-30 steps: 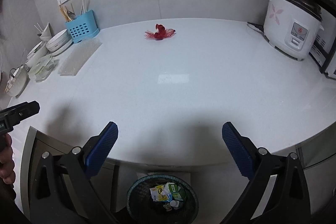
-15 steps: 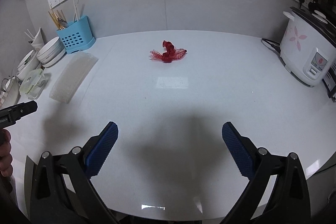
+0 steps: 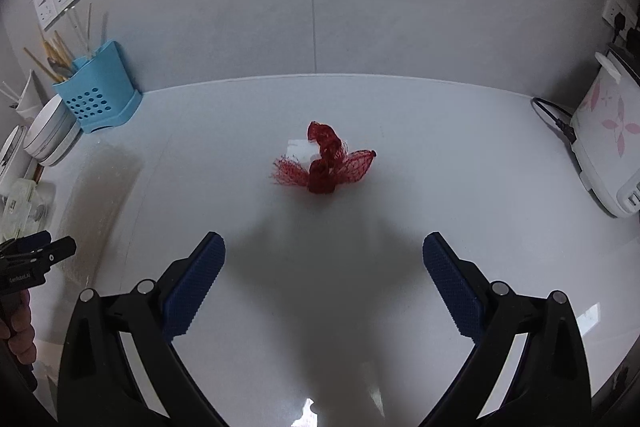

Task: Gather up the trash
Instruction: 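Grasp the bubble-wrap sheet with the left gripper while the right gripper grasps the red mesh bag, then lift the bubble wrap and red mesh bag and carry them over the wastebasket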

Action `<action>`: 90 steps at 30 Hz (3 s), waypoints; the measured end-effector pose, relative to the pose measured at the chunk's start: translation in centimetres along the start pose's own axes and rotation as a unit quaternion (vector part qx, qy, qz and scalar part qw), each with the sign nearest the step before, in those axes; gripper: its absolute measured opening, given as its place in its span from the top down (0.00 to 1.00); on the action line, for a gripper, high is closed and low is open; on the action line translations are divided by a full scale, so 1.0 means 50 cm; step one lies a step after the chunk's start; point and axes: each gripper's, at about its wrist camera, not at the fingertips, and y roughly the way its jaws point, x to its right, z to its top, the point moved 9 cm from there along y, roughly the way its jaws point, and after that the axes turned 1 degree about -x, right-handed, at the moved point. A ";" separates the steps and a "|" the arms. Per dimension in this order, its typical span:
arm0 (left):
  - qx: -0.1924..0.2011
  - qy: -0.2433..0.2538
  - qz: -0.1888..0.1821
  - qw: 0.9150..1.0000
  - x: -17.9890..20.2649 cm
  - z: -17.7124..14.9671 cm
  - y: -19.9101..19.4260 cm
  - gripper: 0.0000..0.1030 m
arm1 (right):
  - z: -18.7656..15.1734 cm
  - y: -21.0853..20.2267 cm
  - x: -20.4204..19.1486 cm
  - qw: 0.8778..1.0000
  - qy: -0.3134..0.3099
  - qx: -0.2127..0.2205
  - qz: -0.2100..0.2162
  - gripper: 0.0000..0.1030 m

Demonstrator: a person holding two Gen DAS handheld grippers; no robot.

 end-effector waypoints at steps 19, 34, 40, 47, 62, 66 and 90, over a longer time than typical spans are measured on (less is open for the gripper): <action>-0.052 0.028 0.028 0.998 -0.003 0.041 0.110 0.12 | 0.075 0.228 0.002 0.993 0.056 -0.107 -0.009 0.42; -0.081 0.039 0.017 0.996 0.054 0.035 0.097 0.81 | 0.050 0.231 0.002 0.992 0.042 -0.121 -0.004 0.86; -0.061 0.044 0.026 0.997 0.052 0.035 0.076 0.81 | 0.041 0.194 0.003 0.993 0.046 -0.107 0.007 0.86; -0.044 0.040 0.009 0.998 0.065 0.020 0.031 0.82 | 0.035 0.133 -0.014 0.996 0.036 -0.082 0.015 0.86; -0.016 0.057 0.000 0.998 0.136 -0.018 -0.048 0.82 | -0.037 -0.015 0.006 0.998 0.035 -0.049 0.027 0.86; -0.013 0.055 -0.003 0.998 0.157 -0.037 -0.067 0.82 | -0.054 -0.048 0.015 0.998 0.034 -0.042 0.028 0.86; 0.002 0.074 -0.022 0.997 0.303 -0.191 -0.173 0.82 | -0.212 -0.228 0.130 0.999 0.029 -0.010 0.031 0.86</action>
